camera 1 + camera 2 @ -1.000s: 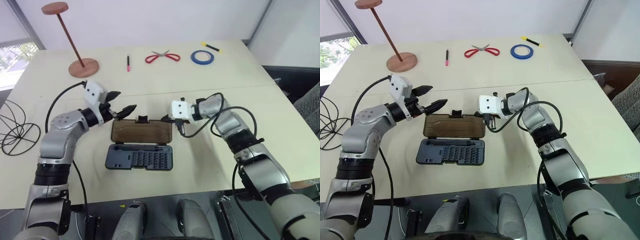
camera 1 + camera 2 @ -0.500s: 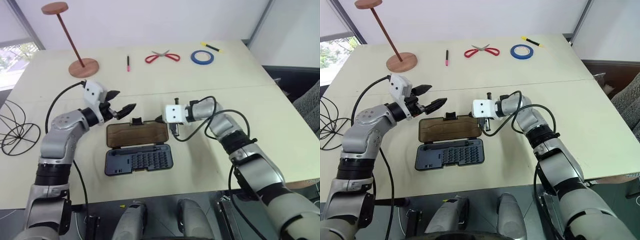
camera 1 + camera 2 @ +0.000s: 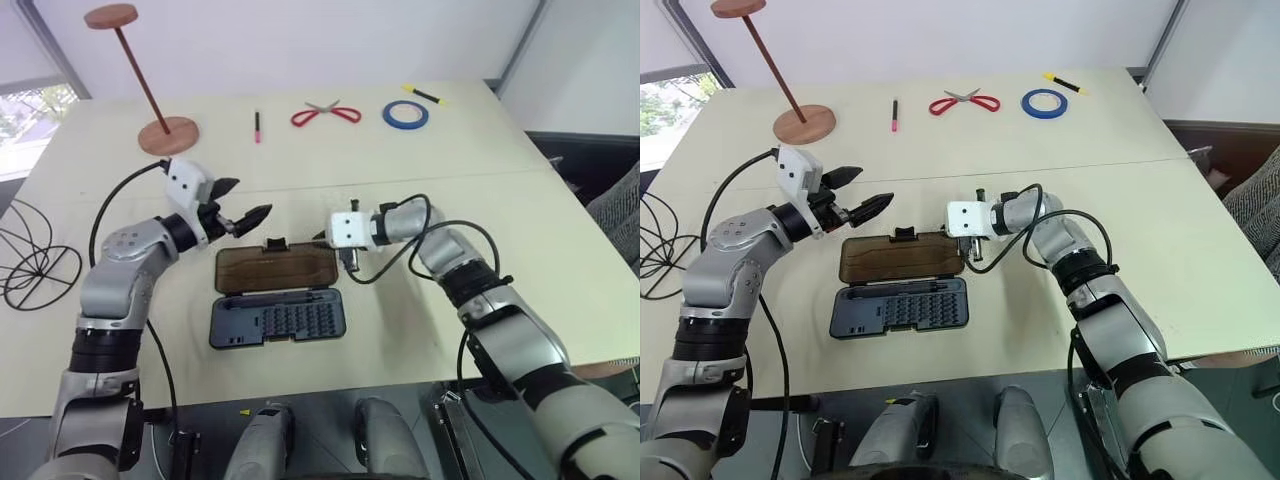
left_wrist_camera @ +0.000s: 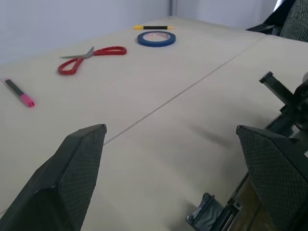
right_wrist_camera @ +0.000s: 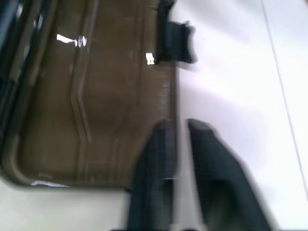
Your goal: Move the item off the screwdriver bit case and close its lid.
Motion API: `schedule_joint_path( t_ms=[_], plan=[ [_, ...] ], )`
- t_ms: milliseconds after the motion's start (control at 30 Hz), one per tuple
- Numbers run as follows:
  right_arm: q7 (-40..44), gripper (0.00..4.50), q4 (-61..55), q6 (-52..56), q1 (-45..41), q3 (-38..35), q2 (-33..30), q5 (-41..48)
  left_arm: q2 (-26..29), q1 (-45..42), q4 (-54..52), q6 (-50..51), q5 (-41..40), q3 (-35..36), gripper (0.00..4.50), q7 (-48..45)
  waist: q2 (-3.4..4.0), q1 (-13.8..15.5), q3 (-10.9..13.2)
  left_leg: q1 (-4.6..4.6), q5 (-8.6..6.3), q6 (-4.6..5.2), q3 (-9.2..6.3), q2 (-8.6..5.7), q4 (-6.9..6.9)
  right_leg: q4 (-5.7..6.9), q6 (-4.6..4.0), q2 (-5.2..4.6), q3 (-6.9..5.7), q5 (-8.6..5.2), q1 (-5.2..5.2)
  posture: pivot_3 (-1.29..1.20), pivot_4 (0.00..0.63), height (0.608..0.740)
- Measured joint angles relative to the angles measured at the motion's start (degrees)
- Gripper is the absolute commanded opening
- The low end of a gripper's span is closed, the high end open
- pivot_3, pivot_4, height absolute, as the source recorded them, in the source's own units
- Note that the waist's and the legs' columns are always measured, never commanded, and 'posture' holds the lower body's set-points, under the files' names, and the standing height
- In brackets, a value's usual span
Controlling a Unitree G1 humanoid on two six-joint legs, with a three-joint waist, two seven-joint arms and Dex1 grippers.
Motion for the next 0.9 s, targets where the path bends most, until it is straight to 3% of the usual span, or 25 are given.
schedule_joint_path(
  t_ms=[133,300,467,600,833,900],
  plan=[
    [2.17,4.02,-4.46,4.79,1.49,-1.72,-1.27,2.46,-0.01,0.84,-0.5,0.27,-0.14,0.05,4.5,-0.08,0.0,-0.01,0.0,0.0,0.0,0.0,-0.01,0.01,0.0,0.01,0.0,0.0,0.0,0.0,0.0,0.0,0.15,0.74],
    [5.02,4.02,-12.9,12.27,4.5,-3.77,-3.68,6.33,1.86,3.29,-5.98,5.05,-4.46,0.85,4.5,-1.62,0.0,-0.11,0.0,-0.01,-0.07,0.12,0.0,0.02,-0.01,0.01,0.0,0.0,0.01,0.0,-0.03,0.0,0.15,0.74],
    [2.25,4.02,-21.05,19.28,7.52,-8.04,-4.13,10.21,7.03,10.22,-18.62,15.99,-14.89,7.3,4.5,-2.37,0.01,-0.09,0.01,-0.02,-0.14,0.25,0.01,0.08,-0.06,0.02,-0.01,0.01,0.08,-0.01,-0.1,0.0,0.15,0.74],
    [-0.23,4.08,-26.19,22.88,10.33,-8.6,-3.11,11.23,8.12,17.16,-26.74,20.55,-20.38,10.92,3.35,-0.78,0.01,0.13,0.01,-0.01,-0.15,0.25,0.01,0.07,0.01,0.02,-0.04,0.0,0.08,0.01,-0.03,0.0,0.15,0.74],
    [-2.53,4.08,-29.71,25.93,11.31,-8.57,-2.06,12.58,12.64,29.63,-33.08,21.3,-22.27,13.33,0.14,-2.66,0.03,0.18,0.02,-0.01,-0.15,0.25,0.02,0.07,-0.02,0.01,-0.07,0.0,0.08,0.01,-0.04,0.0,0.15,0.74],
    [-3.0,4.08,-29.63,25.83,11.21,-8.46,-2.04,12.55,12.87,33.52,-33.26,18.93,-20.42,13.24,0.02,-3.8,0.03,0.2,0.02,-0.01,-0.15,0.26,0.03,0.07,-0.05,-0.01,-0.08,0.0,0.08,0.0,-0.05,0.0,0.15,0.74]
  ],
)
